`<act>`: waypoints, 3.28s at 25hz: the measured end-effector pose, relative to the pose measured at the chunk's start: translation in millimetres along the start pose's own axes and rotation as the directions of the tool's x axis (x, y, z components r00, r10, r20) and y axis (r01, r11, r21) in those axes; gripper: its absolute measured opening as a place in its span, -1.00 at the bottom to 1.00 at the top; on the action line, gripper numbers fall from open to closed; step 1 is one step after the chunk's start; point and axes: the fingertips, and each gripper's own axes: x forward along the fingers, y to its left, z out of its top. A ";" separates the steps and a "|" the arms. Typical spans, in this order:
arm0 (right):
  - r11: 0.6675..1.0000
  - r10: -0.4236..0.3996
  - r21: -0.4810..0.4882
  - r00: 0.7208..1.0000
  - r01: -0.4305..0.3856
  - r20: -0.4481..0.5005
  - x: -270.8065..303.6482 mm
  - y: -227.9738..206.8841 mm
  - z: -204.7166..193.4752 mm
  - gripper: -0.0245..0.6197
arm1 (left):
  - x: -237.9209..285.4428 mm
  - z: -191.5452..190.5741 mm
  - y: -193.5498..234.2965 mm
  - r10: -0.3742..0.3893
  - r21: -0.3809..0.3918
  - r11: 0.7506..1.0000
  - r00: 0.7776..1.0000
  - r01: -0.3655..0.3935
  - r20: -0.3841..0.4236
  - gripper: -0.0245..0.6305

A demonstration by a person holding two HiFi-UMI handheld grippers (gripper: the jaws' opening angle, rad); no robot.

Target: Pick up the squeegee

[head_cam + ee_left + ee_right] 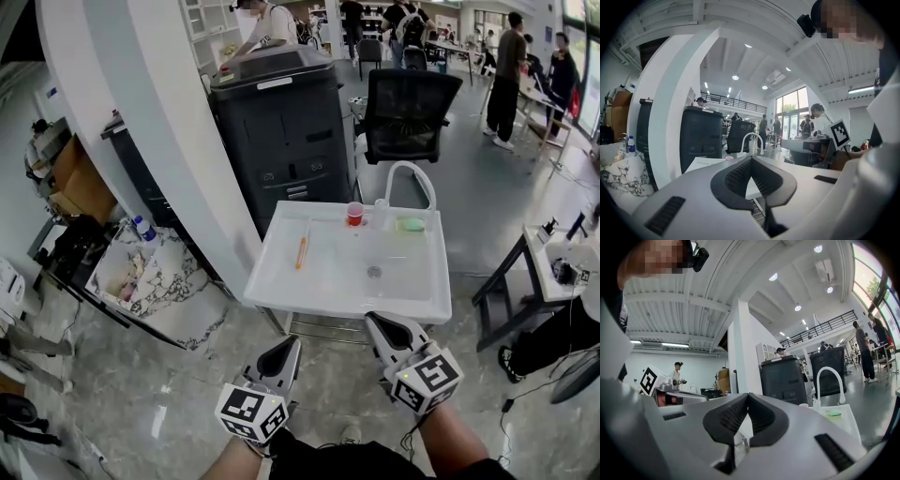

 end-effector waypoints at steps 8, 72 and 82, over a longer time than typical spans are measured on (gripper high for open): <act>0.999 -0.048 -0.003 0.999 0.048 -0.001 53.7 17.8 -2.2 -0.87 | -0.2 2.1 59.6 -0.048 -0.002 0.999 0.999 0.048 -0.001 -0.88; 0.989 -0.067 0.121 0.986 0.086 -0.156 382.9 -129.8 -64.8 -0.80 | 208.0 8.7 283.0 -0.185 -0.062 0.982 0.981 0.181 -0.066 -0.88; 0.975 -0.016 0.211 0.972 0.067 -0.235 416.1 -178.3 -107.6 -0.59 | 251.4 -6.1 290.8 -0.155 -0.058 0.987 0.981 0.149 -0.114 -0.87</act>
